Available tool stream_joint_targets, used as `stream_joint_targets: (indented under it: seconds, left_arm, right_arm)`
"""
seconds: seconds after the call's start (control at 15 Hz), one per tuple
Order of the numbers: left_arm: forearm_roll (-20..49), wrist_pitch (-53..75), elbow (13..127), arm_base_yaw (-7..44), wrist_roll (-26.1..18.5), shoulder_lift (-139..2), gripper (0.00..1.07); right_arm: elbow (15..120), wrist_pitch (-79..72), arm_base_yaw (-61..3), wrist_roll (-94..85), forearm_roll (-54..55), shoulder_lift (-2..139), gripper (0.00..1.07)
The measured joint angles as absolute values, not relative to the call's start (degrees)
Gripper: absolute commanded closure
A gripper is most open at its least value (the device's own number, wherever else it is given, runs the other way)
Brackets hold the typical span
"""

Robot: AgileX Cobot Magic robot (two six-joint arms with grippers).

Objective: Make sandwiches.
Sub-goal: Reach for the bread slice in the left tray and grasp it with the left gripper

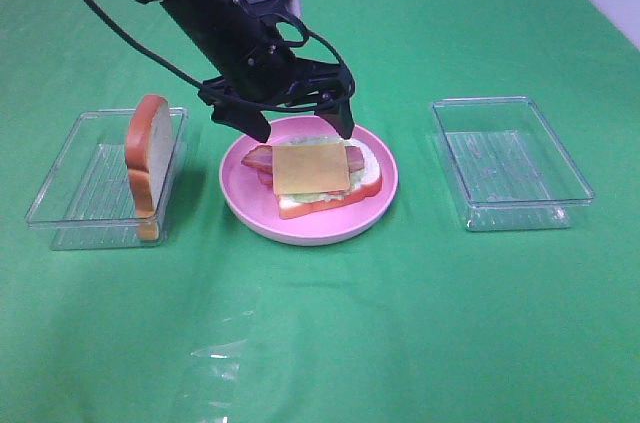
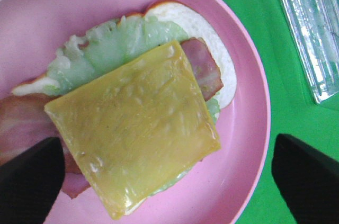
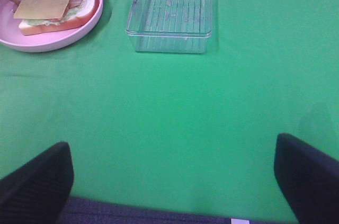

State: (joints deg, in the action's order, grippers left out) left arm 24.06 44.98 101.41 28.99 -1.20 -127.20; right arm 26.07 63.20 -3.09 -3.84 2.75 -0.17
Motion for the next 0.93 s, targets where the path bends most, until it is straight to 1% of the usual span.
stream_joint_targets:
  seconds: [0.13,0.2,0.27,0.33,0.4,0.53,0.6,0.67,0.73,0.8,0.93]
  left_arm:
    - [23.84,45.15,101.53,28.99,-1.2,-126.28,0.06]
    - [22.8,48.59,104.05,28.99,-1.2,-125.94,0.06]
    - [22.8,48.59,104.05,28.99,-1.2,-125.94,0.06]
    - [20.23,54.83,109.32,28.99,-0.52,-125.94,0.06]
    - [17.36,58.27,112.36,28.99,0.74,-125.94,0.06]
    - [7.96,65.83,118.43,28.99,4.35,-125.88,0.06]
    - [2.75,68.35,121.07,28.99,6.13,-125.88,0.06]
    - [0.86,68.75,121.98,28.93,6.7,-125.88,0.06]
    - [-2.46,69.04,123.53,28.25,7.96,-125.76,0.06]
    - [-2.92,69.16,124.05,27.44,9.17,-125.42,0.06]
    - [-0.86,69.39,124.1,24.75,10.03,-124.5,0.06]
  right_arm:
    - [26.07,63.2,-3.09,-3.84,2.75,-0.17,0.09]
    - [26.07,63.2,-3.09,-3.84,2.75,-0.17,0.09]
    - [26.07,63.2,-3.09,-3.84,2.75,-0.17,0.09]
    - [26.07,63.2,-3.09,-3.84,2.75,-0.17,0.09]
    - [26.07,63.2,-3.09,-3.84,2.75,-0.17,0.09]
    - [26.07,63.2,-3.09,-3.84,2.75,-0.17,0.09]
    - [26.07,63.2,-3.09,-3.84,2.75,-0.17,0.09]
    - [26.07,63.2,-3.09,-3.84,2.75,-0.17,0.09]
    - [26.07,63.2,-3.09,-3.84,2.75,-0.17,0.09]
    - [26.07,63.2,-3.09,-3.84,2.75,-0.17,0.09]
    - [26.07,63.2,-3.09,-3.84,2.75,-0.17,0.09]
